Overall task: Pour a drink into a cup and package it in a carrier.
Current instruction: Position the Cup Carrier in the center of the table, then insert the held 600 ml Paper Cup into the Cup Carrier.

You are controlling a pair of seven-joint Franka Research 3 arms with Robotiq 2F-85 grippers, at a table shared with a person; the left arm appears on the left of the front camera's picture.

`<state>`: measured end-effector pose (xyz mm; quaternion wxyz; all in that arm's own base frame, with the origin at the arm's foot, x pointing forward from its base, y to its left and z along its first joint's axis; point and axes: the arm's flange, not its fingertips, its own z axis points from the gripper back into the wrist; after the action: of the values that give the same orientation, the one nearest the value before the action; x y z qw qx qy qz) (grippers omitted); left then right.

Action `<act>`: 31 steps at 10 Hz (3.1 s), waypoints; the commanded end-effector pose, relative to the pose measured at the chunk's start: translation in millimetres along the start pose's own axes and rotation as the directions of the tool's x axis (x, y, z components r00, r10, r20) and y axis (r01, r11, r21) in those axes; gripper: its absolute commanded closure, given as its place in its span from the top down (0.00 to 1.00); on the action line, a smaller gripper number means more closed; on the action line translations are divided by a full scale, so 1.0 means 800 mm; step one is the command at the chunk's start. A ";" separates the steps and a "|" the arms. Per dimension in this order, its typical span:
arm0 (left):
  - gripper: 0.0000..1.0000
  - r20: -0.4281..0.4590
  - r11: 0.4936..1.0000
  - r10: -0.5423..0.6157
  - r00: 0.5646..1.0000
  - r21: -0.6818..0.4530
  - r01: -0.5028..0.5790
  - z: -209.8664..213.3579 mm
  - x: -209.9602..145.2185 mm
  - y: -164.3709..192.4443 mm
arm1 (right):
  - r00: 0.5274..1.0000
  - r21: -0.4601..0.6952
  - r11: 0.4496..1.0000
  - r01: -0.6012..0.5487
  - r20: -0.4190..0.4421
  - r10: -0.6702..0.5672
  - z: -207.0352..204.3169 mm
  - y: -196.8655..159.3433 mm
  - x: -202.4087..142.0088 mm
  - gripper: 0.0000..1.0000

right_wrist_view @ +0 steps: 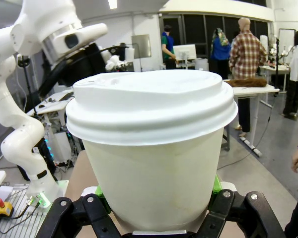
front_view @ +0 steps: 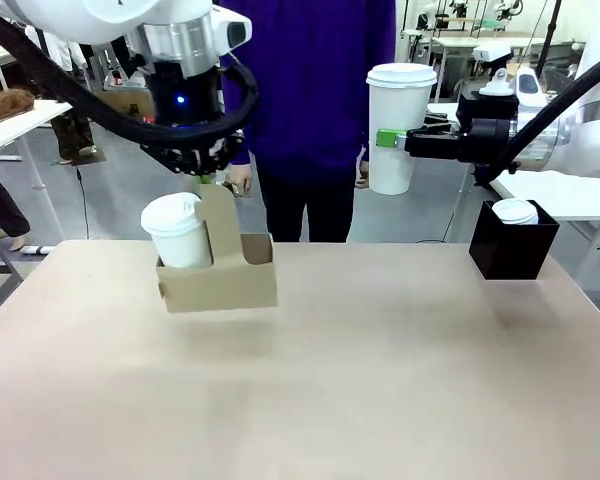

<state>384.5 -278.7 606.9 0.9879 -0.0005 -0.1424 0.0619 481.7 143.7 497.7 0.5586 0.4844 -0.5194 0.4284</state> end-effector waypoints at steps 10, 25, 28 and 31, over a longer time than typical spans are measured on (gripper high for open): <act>0.02 0.041 0.996 -0.086 0.995 0.001 0.086 -0.112 -0.102 -0.126 | 1.000 -0.005 1.000 -0.009 -0.001 0.009 -0.002 0.001 0.005 0.81; 0.59 -0.009 0.985 -0.169 0.986 -0.047 0.169 -0.118 -0.104 -0.127 | 1.000 -0.005 1.000 -0.009 -0.001 0.009 -0.002 0.001 0.005 0.81; 1.00 -0.057 0.976 -0.196 0.979 -0.103 0.190 -0.097 -0.086 -0.101 | 1.000 0.000 1.000 0.000 0.000 0.000 0.000 0.000 0.000 0.81; 1.00 -0.114 0.926 -0.298 0.948 -0.278 0.257 -0.055 -0.036 -0.052 | 0.994 0.114 0.991 0.069 -0.096 -0.058 0.025 -0.022 -0.023 0.81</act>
<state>374.3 -347.6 543.9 0.9885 -0.0906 -0.0951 -0.0754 486.2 128.9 474.4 0.5717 0.4878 -0.4846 0.4476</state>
